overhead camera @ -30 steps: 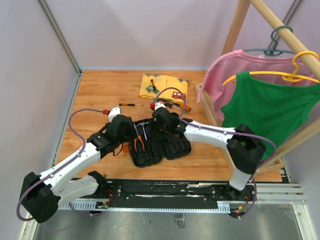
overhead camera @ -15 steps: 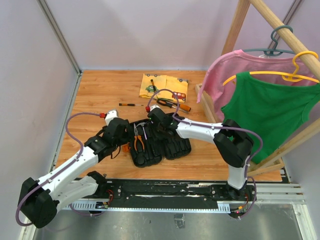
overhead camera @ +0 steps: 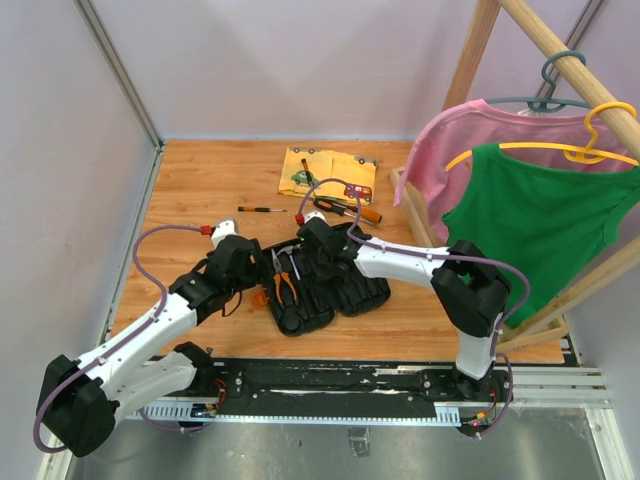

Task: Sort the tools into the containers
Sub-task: Move the storage box to the center of the board, then adjust the pliers in the storage box.

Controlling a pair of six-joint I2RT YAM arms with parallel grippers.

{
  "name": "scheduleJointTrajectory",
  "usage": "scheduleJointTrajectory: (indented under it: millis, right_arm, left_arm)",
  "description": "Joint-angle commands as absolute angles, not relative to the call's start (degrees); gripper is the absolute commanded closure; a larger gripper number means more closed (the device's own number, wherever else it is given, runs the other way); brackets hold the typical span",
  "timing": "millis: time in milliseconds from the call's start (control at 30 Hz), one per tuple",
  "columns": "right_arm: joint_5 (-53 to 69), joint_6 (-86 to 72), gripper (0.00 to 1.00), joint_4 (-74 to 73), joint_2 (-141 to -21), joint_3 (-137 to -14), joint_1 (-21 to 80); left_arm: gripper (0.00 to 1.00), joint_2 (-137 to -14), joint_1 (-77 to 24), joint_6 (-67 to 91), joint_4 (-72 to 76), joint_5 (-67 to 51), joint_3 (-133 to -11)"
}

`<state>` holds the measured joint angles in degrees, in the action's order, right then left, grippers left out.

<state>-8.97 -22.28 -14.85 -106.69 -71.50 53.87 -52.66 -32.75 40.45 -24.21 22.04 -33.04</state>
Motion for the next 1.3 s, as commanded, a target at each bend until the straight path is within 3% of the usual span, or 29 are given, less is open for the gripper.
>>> scheduleJointTrajectory:
  millis: [0, 333, 533, 667, 967, 1267]
  right_arm:
    - [-13.77, -21.90, 0.77, -23.05, -104.12, -66.16, 53.14]
    - [-12.81, -22.59, 0.76, -23.19, -96.79, -58.68, 53.09]
    - [-10.24, -22.02, 0.60, -19.61, -90.64, -56.80, 53.12]
    - [-6.18, -23.81, 0.55, -14.83, -87.33, -54.77, 53.11]
    - [-5.42, -26.39, 0.52, -9.67, -82.12, -49.79, 53.10]
    - [-6.25, -26.82, 0.52, -10.55, -82.24, -49.75, 53.09]
  left_arm:
    - [0.25, -53.55, -32.43, 39.12, -21.32, 20.70, -31.96]
    - [0.26, -58.61, -32.43, 36.39, -16.87, 15.86, -32.86]
    - [0.26, -60.77, -32.43, 35.69, -11.38, 12.01, -32.02]
    - [0.24, -63.54, -32.43, 36.43, -7.91, 8.67, -32.41]
    - [0.10, -69.27, -33.57, 38.63, -6.28, 10.19, -34.29]
    - [0.07, -74.14, -33.92, 39.89, -4.28, 11.05, -35.63]
